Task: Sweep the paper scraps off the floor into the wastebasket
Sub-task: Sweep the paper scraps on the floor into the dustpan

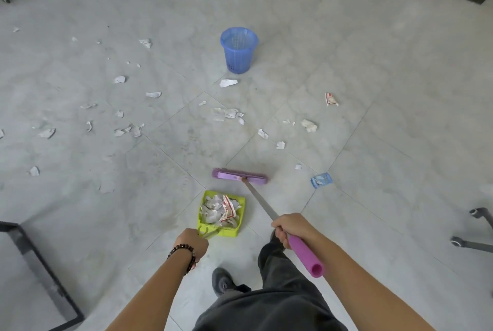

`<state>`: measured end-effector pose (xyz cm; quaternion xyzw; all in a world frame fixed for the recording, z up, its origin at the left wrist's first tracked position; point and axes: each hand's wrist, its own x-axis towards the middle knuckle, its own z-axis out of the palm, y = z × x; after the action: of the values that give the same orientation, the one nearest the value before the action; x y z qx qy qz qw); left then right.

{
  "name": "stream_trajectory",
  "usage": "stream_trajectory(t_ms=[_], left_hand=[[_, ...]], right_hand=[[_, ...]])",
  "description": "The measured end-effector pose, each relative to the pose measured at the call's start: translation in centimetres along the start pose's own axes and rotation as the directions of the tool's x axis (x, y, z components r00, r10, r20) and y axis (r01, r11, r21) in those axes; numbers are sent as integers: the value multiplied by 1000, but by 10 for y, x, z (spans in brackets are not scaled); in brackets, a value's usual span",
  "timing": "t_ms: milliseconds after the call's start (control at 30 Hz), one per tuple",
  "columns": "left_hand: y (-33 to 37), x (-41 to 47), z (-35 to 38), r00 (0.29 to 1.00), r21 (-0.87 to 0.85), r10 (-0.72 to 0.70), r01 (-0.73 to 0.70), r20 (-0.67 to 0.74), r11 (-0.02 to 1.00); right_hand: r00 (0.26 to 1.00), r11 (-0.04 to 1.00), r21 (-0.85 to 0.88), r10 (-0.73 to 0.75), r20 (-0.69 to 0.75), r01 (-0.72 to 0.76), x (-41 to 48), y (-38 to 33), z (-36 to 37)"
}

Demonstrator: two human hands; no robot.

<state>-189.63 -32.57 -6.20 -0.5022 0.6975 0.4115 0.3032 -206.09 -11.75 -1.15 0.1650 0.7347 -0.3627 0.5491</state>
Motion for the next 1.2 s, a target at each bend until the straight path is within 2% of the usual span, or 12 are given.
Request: stream_trajectory(t_ms=[200, 333, 500, 633, 733, 833, 967, 1067, 1200], left_hand=[[51, 11, 10, 995, 117, 103, -104, 16, 988], [104, 16, 20, 986, 197, 161, -164, 33, 967], [176, 33, 38, 985, 230, 170, -170, 18, 958], [231, 48, 56, 988, 281, 154, -148, -1, 948], [269, 57, 70, 990, 305, 136, -121, -26, 945], [303, 60, 80, 992, 322, 120, -103, -33, 941], [342, 63, 82, 995, 332, 95, -79, -32, 940], [372, 74, 75, 995, 333, 91, -74, -33, 940], [406, 97, 63, 997, 351, 74, -57, -36, 935]], right_hand=[[995, 965, 261, 42, -88, -18, -1, 31, -47], [993, 872, 489, 36, -114, 24, 1, 33, -96], [976, 775, 612, -24, -217, 155, 20, 16, -159], [971, 720, 676, 14, -239, 157, 54, -15, -216], [979, 625, 772, 55, -196, 119, 79, -46, -250], [995, 496, 867, 48, -91, 55, 93, -77, -273], [996, 393, 916, -8, 85, -75, 99, -99, -313], [992, 432, 895, -21, 128, -107, 106, -116, -333], [999, 662, 749, -45, 21, 14, 131, -152, -341]])
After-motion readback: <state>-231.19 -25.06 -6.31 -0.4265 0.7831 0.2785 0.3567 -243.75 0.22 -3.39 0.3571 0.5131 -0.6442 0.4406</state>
